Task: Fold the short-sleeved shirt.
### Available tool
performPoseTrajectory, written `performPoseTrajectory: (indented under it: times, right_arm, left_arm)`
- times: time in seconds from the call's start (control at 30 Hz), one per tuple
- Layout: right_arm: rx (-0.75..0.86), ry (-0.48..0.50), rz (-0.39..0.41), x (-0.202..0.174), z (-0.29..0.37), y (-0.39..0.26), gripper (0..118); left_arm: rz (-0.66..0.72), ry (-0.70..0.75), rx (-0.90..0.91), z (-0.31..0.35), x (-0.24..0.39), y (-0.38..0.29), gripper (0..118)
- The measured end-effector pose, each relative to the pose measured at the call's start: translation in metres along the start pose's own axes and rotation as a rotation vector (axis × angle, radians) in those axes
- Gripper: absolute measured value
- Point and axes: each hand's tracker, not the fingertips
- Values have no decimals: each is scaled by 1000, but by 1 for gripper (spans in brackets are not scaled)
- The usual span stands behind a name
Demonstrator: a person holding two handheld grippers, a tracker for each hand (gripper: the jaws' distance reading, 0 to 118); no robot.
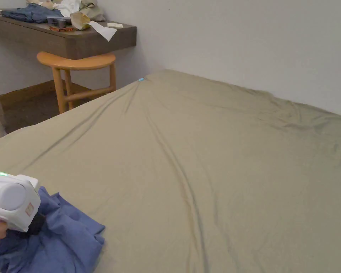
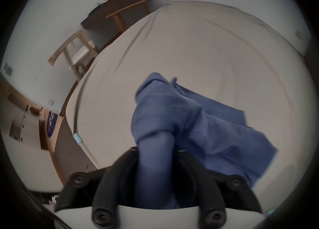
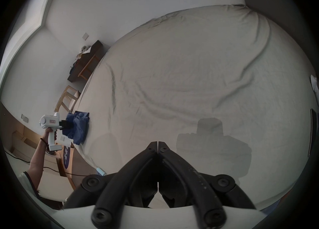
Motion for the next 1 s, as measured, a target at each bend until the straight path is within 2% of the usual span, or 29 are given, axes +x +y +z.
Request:
performPoseTrajectory:
  times: [0.03, 0.07, 0.1, 0.13, 0.17, 0.2, 0.23, 0.3, 0.4, 0.47, 0.57, 0.73, 0.8, 0.9, 1.0]
  right_arm:
    - [-1, 5, 2, -1, 0, 0, 2]
    - [-3, 11, 5, -2, 1, 0, 2]
    - [-4, 13, 10, -2, 2, 0, 2]
    - [-2, 10, 17, 0, 4, 0, 2]
    - [1, 4, 26, 0, 6, 1, 2]
    - [8, -2, 34, 1, 9, 2, 2]
    - [18, -7, 41, 3, 12, 2, 2]
    - [52, -22, 55, 8, 20, 3, 2]
    - [203, -124, 124, 12, 36, -1, 2]
    - [280, -174, 138, 19, 51, -3, 2]
    - [406, -228, 145, 27, 79, -6, 2]
    - [641, -413, 220, 45, 128, -9, 2]
    - [710, -433, 216, 54, 146, -11, 2]
    - [806, -445, 198, 65, 166, -18, 2]
    - [853, -470, 214, 71, 175, -29, 2]
  left_arm:
    - [14, 44, 1, -6, 1, -7, 70]
    - [8, 77, 2, -10, 1, -12, 70]
    - [15, 99, 2, -12, -1, -19, 85]
    - [21, 101, 4, -10, -2, -25, 92]
    - [36, 106, 17, -4, -5, -30, 89]
    - [82, 106, 56, 7, -8, -35, 80]
    - [144, 89, 105, 22, -11, -39, 65]
    - [209, 66, 216, 58, -12, -47, 26]
    - [92, 73, 370, 112, 10, -56, 17]
    - [9, 81, 481, 153, 37, -62, 1]
    - [-25, 26, 706, 209, 85, -75, 1]
    - [28, -199, 1014, 288, 171, -116, 1]
    - [24, -241, 1105, 309, 206, -135, 1]
    - [48, -301, 1166, 325, 251, -160, 1]
    - [134, -535, 1094, 323, 267, -173, 1]
